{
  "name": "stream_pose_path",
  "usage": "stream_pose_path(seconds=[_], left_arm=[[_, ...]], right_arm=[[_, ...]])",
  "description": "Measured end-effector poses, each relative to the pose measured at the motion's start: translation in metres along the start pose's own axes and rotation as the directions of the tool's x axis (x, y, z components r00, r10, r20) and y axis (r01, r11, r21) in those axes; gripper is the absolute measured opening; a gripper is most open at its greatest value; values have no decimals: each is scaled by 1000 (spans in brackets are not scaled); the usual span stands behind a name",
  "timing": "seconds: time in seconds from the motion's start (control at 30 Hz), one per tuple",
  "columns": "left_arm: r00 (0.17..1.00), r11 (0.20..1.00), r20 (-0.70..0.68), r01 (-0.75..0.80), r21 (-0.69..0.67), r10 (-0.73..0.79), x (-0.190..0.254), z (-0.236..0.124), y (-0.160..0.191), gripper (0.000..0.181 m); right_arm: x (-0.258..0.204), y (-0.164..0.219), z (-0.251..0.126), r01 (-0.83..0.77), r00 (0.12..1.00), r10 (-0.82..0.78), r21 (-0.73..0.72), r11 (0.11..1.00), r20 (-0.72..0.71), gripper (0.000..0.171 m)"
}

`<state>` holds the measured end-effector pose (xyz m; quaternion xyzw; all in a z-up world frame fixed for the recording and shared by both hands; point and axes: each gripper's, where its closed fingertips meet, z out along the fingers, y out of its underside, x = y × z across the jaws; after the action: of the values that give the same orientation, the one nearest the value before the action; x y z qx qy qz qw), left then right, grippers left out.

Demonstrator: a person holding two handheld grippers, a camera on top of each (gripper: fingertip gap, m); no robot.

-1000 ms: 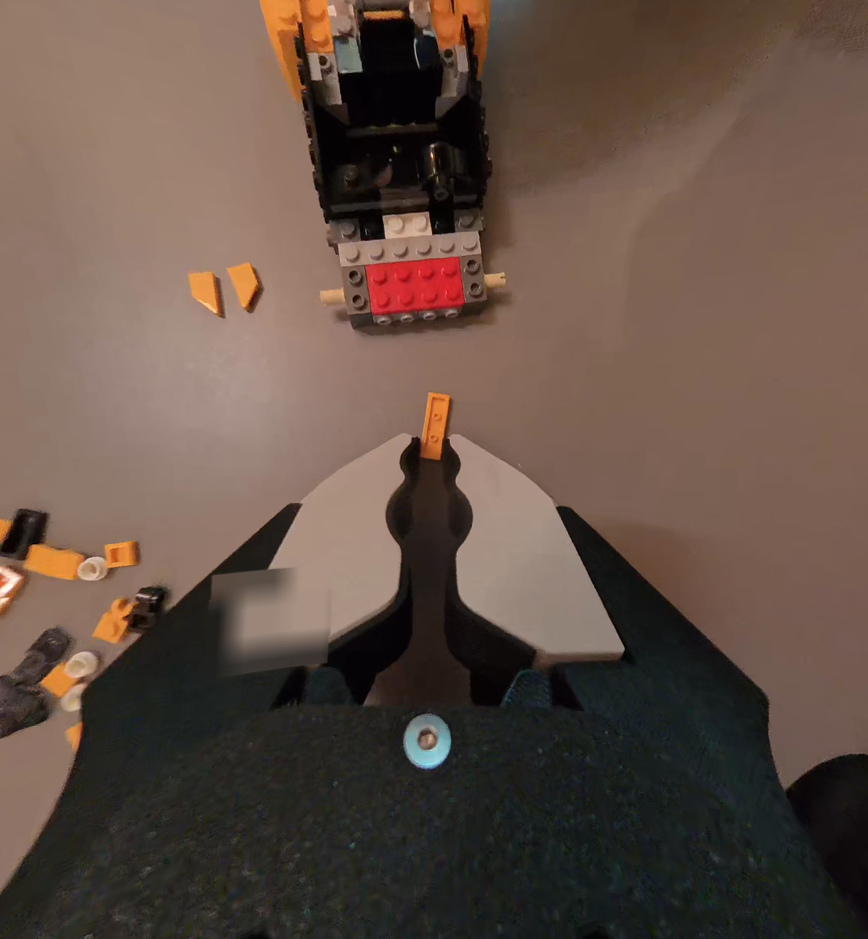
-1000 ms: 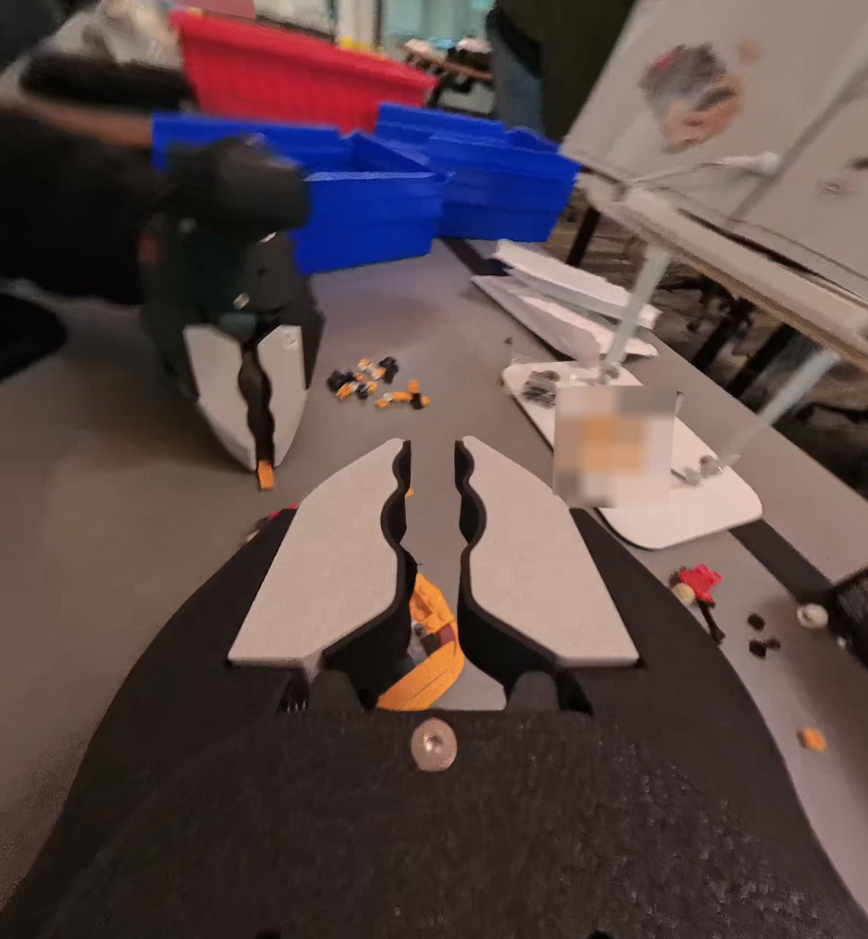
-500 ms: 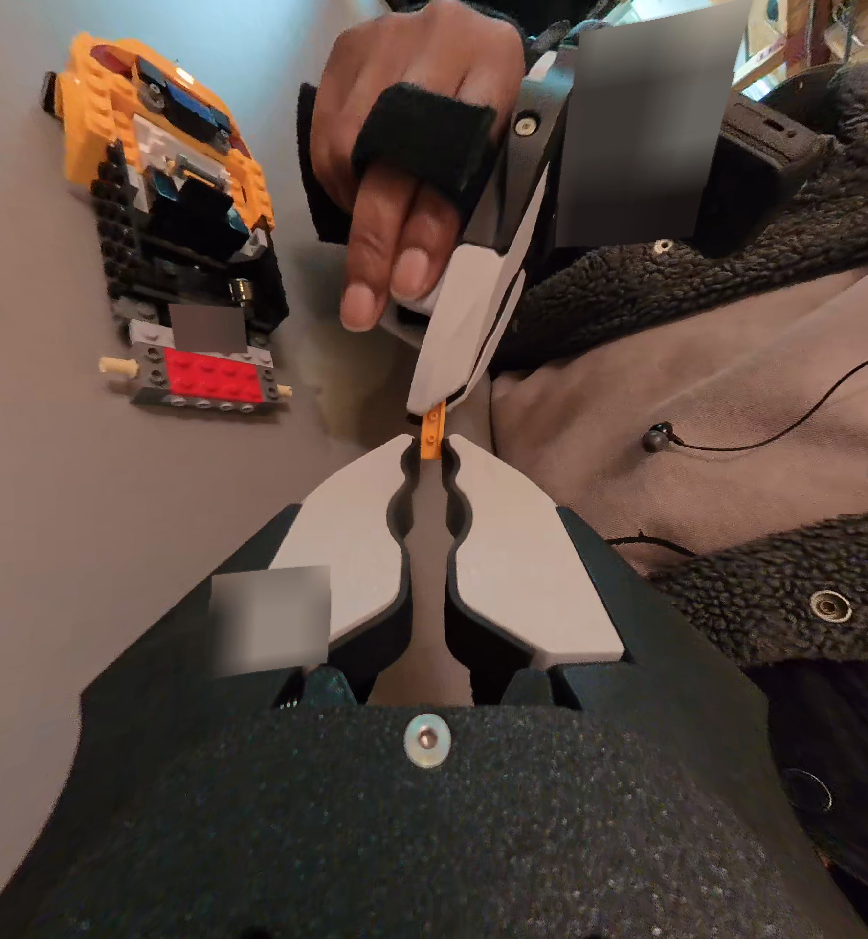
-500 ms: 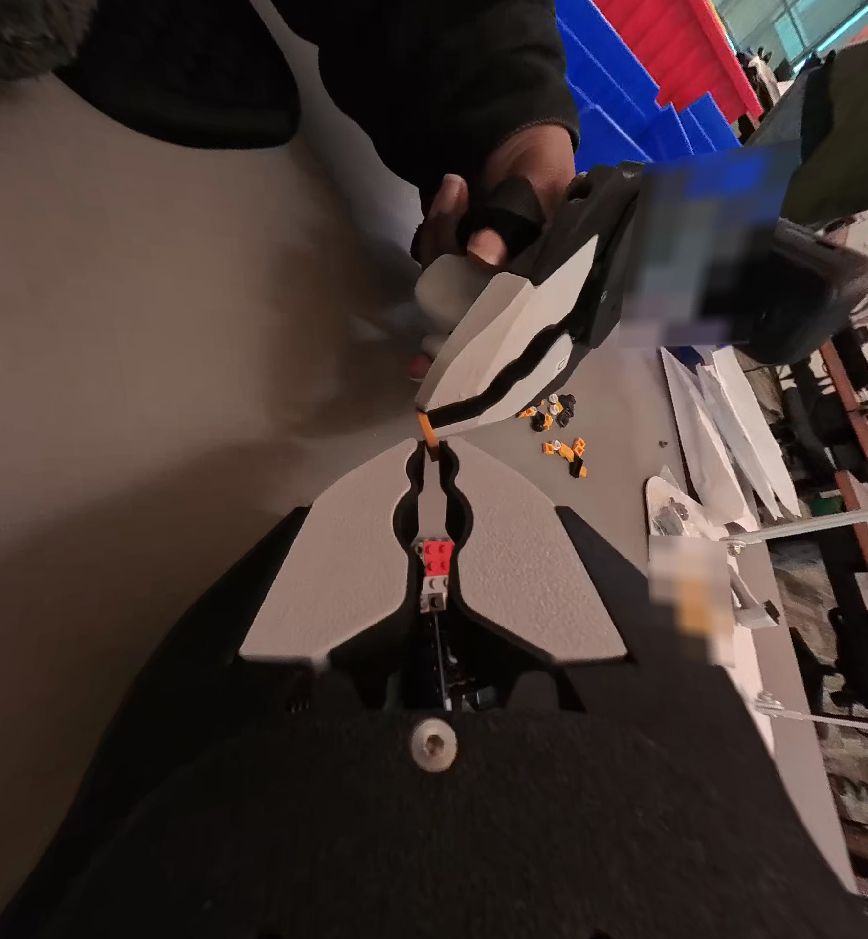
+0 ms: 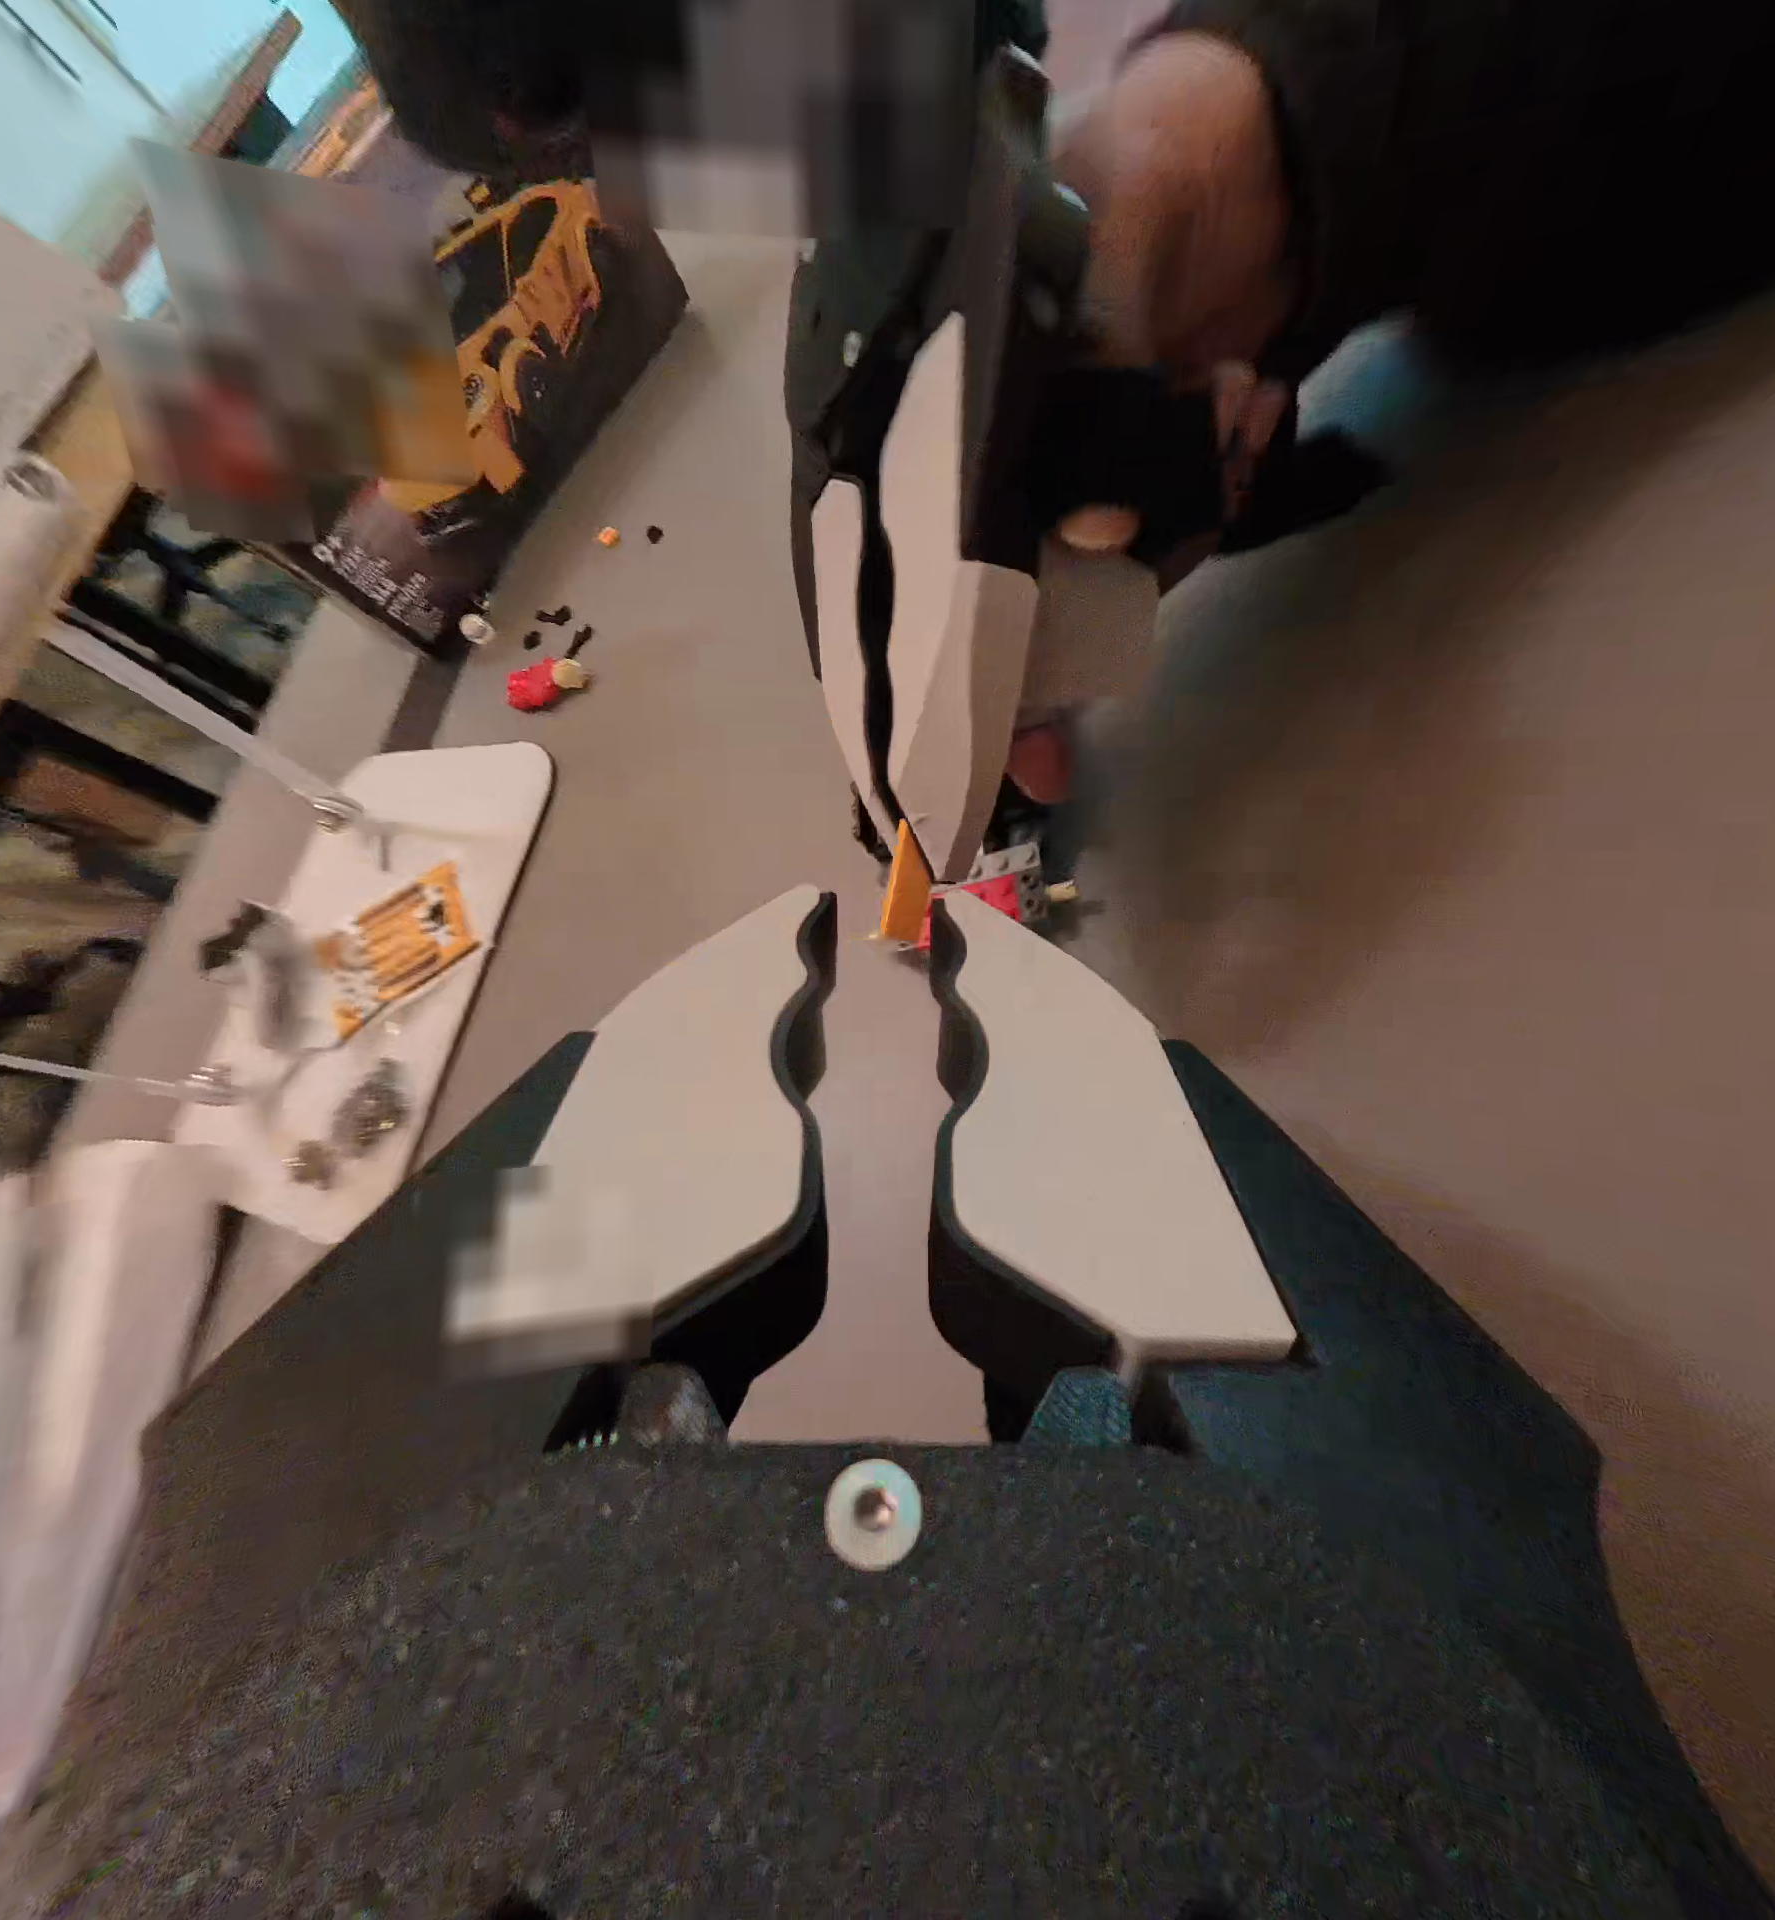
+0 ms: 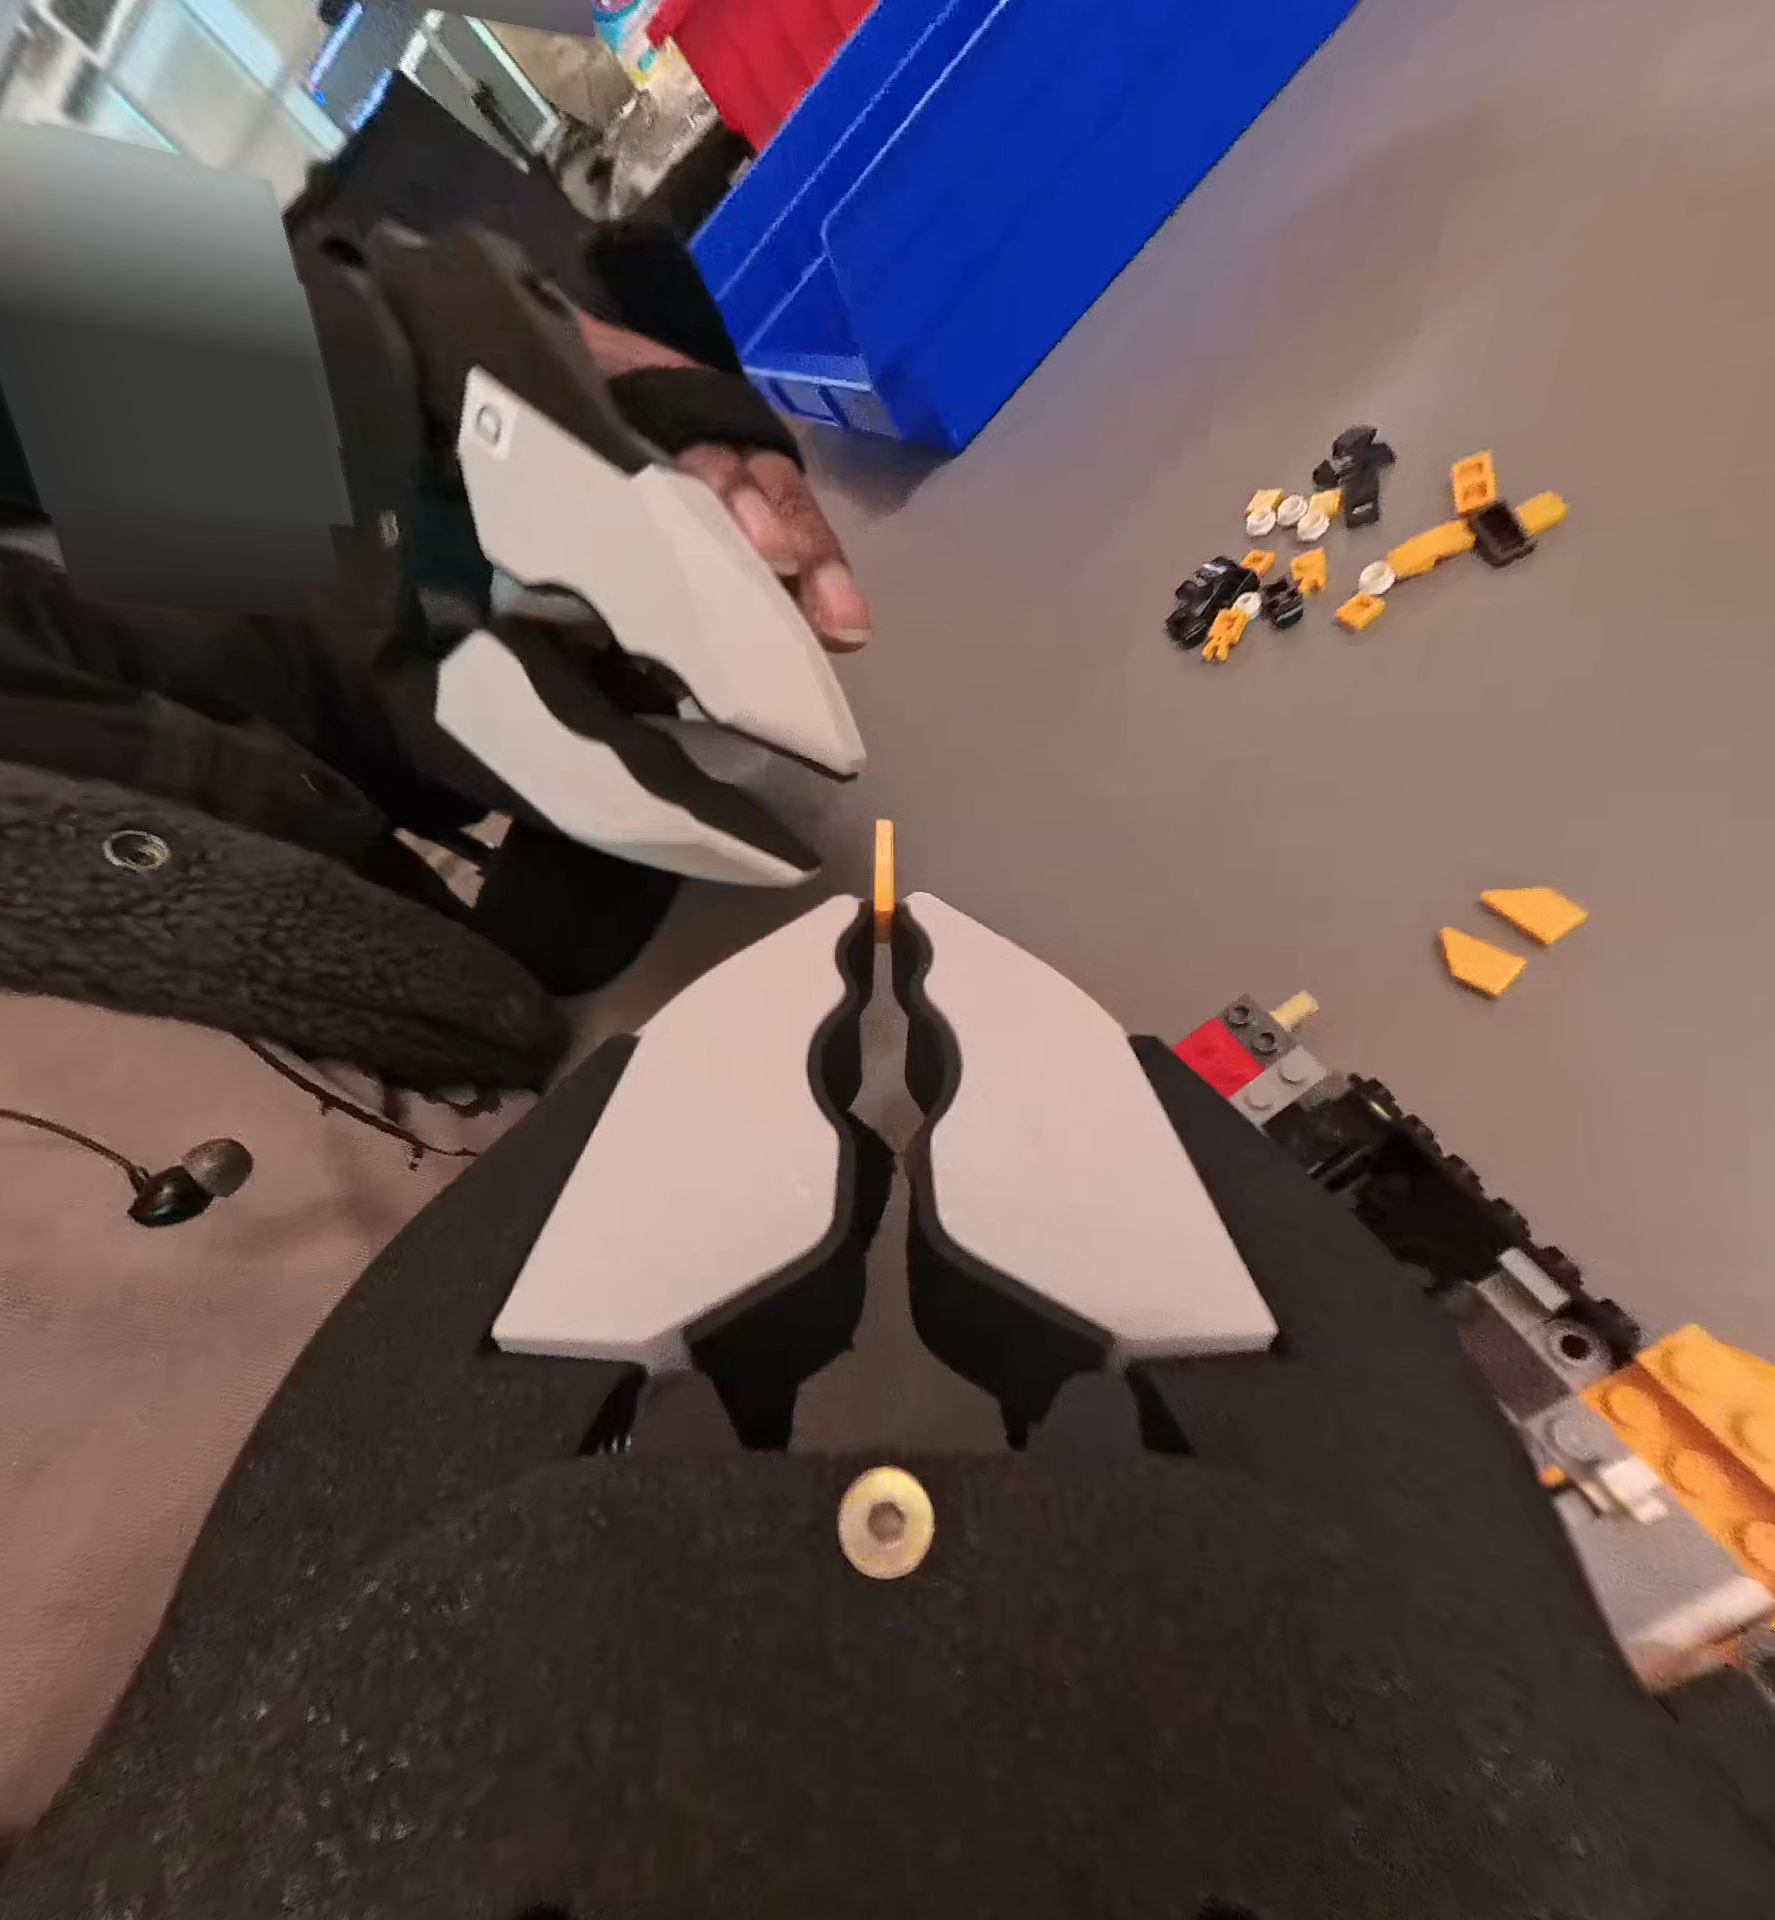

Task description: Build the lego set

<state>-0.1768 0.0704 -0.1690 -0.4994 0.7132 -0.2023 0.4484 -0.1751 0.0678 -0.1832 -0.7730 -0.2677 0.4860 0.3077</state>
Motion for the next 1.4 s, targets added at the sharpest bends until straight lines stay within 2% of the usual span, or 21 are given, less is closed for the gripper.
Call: stream_pose_path(seconds=[0.1, 0.23, 0.33, 0.47, 0.67, 0.8, 0.9, 0.97, 1.03, 1.13, 1.23, 1.3, 1.4], left_arm=[[992, 991, 40, -118, -68, 121, 1, 6, 4, 16], [971, 968, 48, -227, -109, 233, 4, 11, 4, 4], [958, 954, 49, -274, -124, 281, 5, 12, 3, 9], [961, 952, 21, -269, -146, 275, 7, 12, 7, 14], [964, 954, 15, -259, -151, 265, 8, 12, 8, 8], [983, 976, -5, -181, -121, 181, 9, 11, 7, 7], [991, 987, -103, 67, -147, -83, 9, 9, 25, 7], [946, 947, -167, 240, -215, -278, 10, 13, 49, 7], [884, 895, -222, 345, -284, -411, 16, 19, 64, 7], [864, 863, -231, 349, -366, -447, 20, 28, 83, 7], [865, 855, -235, 330, -399, -444, 25, 33, 89, 7], [861, 854, -238, 336, -398, -450, 26, 34, 89, 7], [856, 852, -237, 349, -390, -459, 25, 34, 89, 8]], right_arm=[[-1, 3, 1, -30, 999, 30, -15, 999, 15, 3], [1, 4, 0, -67, 998, 68, -19, 998, 20, 3], [-1, 5, 0, -105, 993, 106, -21, 994, 50, 3], [-2, 4, -1, -118, 991, 119, -17, 993, 66, 3], [-3, 5, 0, -120, 990, 121, -24, 993, 73, 3], [-4, 2, -1, -93, 993, 94, -12, 996, 79, 5], [12, -11, -18, 60, 996, -58, 37, 997, -66, 18], [24, -24, -34, 201, 963, -186, 63, 978, -194, 18], [36, -35, -50, 329, 899, -291, 65, 942, -328, 18], [54, -53, -78, 462, 774, -359, 79, 883, -522, 17], [73, -80, -125, 588, 591, -291, 155, 794, -752, 16], [83, -88, -151, 612, 523, -205, 198, 766, -827, 15], [97, -89, -174, 619, 469, -111, 236, 749, -876, 15]])
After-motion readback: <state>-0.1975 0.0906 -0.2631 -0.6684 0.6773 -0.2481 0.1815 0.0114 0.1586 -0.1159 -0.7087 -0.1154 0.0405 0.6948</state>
